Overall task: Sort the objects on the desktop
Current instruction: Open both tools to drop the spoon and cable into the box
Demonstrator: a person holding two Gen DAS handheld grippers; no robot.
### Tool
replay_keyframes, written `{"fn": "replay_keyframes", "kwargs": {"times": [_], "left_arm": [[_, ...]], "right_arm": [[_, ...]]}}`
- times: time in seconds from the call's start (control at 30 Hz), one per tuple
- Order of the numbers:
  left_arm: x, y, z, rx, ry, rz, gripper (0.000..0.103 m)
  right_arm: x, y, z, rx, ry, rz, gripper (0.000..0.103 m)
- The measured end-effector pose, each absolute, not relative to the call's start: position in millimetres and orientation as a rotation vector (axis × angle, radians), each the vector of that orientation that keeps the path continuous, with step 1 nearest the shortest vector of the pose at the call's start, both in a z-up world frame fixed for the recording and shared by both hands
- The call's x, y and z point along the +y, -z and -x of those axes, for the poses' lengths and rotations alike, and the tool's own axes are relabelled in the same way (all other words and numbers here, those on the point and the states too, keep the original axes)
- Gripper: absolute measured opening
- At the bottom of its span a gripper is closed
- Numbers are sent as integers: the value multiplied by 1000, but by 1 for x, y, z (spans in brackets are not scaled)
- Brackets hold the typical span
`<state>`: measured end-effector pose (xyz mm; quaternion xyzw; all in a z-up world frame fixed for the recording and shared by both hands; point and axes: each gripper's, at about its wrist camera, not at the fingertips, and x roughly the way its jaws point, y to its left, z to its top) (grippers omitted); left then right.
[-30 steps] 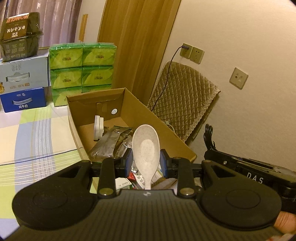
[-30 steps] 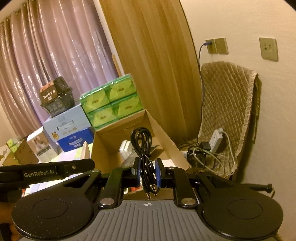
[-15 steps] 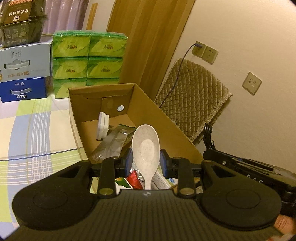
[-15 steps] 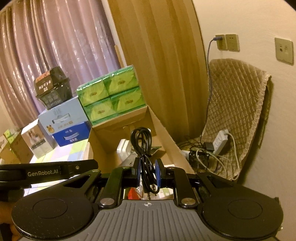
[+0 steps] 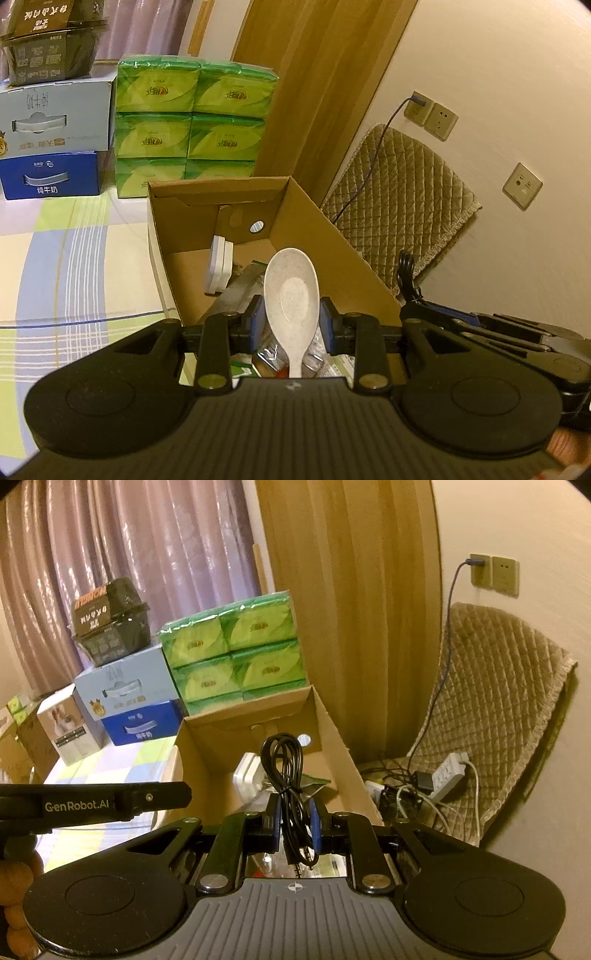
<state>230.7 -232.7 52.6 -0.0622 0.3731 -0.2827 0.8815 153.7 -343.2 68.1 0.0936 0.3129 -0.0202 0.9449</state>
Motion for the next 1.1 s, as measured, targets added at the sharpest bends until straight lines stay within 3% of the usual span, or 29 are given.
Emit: {"fn": "replay_keyframes", "kwargs": {"times": [0.77,0.87,1.1], "left_arm": [[-245,-41,-268,819,543,231,25],[-240,-40,-270,816,526,240,33],[-228,-41,-267,803,511,205,33]], "right_arm": [[-355,-66,-190,669,38,-162,13],[-355,-66,-191,669,36,-160,13],[-353,-65,-192,672,31,-159,13]]}}
